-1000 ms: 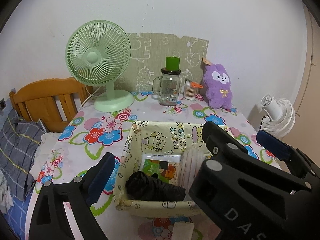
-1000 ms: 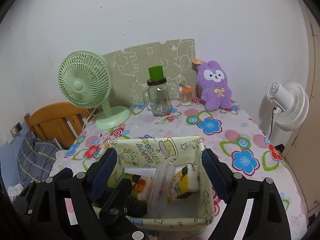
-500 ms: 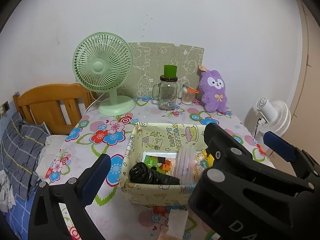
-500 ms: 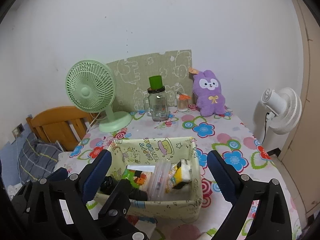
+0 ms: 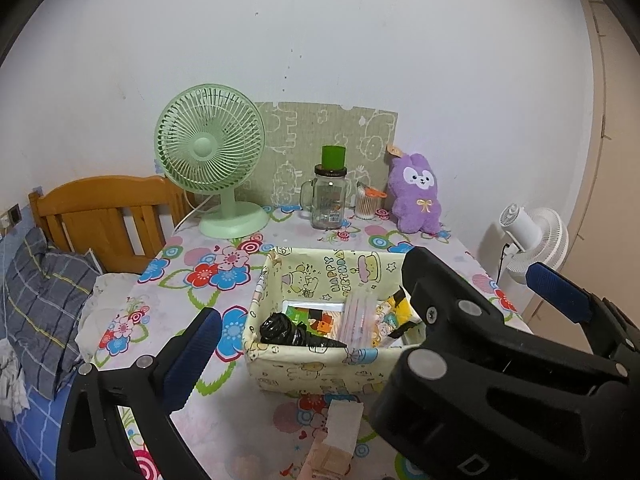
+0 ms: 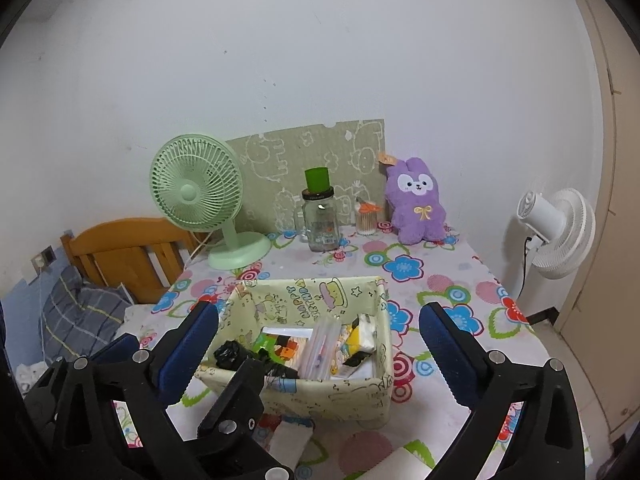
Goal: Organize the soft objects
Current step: 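Withdraw both tools from the box back toward the remaining items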
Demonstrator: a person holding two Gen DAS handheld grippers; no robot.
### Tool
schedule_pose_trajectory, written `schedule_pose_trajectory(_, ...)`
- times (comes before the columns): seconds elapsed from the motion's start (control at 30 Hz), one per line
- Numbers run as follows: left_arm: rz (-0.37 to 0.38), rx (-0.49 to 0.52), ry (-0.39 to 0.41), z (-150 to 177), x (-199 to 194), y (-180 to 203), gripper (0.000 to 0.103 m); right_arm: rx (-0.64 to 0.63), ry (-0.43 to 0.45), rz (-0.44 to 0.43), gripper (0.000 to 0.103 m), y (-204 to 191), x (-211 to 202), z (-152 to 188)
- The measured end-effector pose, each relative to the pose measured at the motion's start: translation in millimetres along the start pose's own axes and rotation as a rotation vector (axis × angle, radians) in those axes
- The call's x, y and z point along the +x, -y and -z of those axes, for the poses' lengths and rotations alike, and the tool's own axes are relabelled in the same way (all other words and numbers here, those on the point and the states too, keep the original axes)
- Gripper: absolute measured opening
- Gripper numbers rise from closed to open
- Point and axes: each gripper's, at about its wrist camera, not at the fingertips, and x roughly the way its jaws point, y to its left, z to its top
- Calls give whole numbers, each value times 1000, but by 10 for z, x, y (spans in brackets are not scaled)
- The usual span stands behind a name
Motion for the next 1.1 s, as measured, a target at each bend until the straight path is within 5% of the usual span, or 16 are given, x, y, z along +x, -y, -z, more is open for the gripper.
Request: schedule_pose_trajectory(1.1,12,7,40,404,-337,102,102,-36,16,-16,102,44,-459,374)
